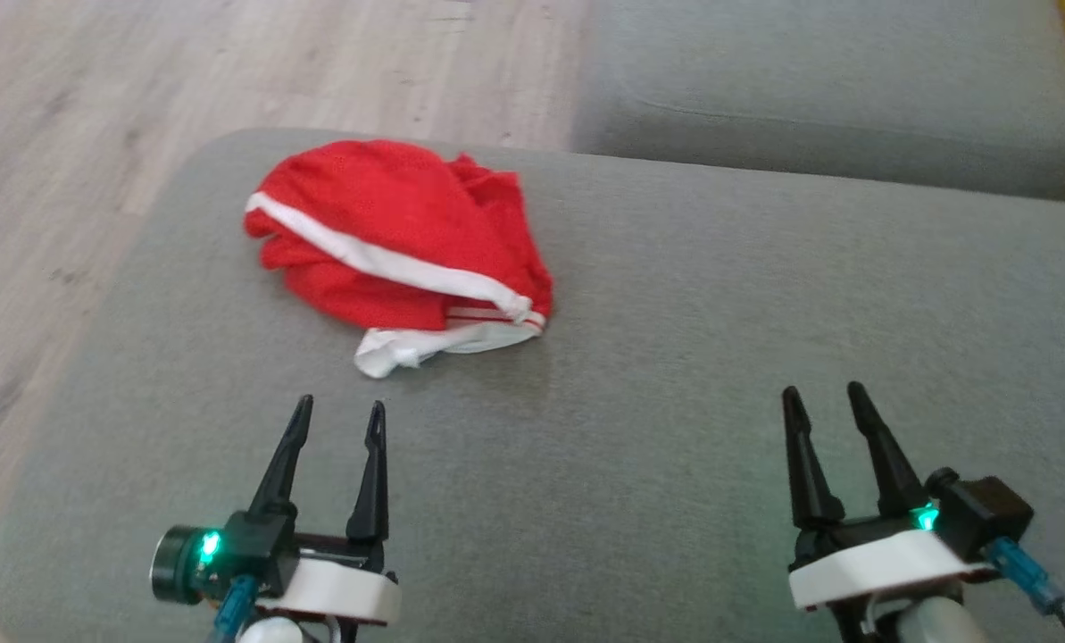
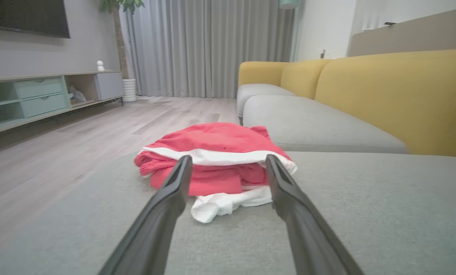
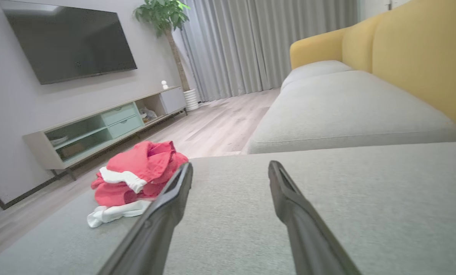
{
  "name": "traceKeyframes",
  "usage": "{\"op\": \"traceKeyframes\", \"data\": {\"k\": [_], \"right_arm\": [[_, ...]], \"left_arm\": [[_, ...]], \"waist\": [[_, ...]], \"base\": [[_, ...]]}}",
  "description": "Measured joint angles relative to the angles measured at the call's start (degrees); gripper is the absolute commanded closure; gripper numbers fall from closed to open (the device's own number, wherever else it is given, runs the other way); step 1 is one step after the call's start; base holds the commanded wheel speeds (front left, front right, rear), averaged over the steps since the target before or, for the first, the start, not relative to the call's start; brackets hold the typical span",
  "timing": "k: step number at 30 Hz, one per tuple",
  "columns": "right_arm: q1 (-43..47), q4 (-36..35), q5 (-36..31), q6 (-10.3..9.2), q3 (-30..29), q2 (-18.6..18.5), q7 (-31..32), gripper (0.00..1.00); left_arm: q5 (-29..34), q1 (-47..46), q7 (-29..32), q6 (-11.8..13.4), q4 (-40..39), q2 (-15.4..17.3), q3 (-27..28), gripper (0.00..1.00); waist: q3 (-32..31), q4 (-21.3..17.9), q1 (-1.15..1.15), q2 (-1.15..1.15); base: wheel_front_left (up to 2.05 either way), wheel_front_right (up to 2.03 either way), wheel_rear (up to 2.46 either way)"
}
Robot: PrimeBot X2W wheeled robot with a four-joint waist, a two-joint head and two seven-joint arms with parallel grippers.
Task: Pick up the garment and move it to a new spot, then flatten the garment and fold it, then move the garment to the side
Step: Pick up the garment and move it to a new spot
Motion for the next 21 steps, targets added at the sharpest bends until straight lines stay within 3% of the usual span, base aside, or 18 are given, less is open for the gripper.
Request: {"op": "traceKeyframes", "data": {"k": [10,21], "right_arm": [[0.1,0.2,0.6,0.0,3.9,0.0,0.0,0.0],[1.1,0.5,1.2,0.0,5.5,0.0,0.0,0.0]], "left_arm": [[0.7,1.0,0.0,0.0,0.1,0.0,2.2,0.0],[1.2,1.3,0.0,-0.5,0.2,0.0,2.9,0.0]], "waist": [[-0.7,7.6,0.0,0.0],[-1.6,11.4,0.0,0.0]], "base": [[0.0,0.0,0.0],[0.0,0.0,0.0]]}}
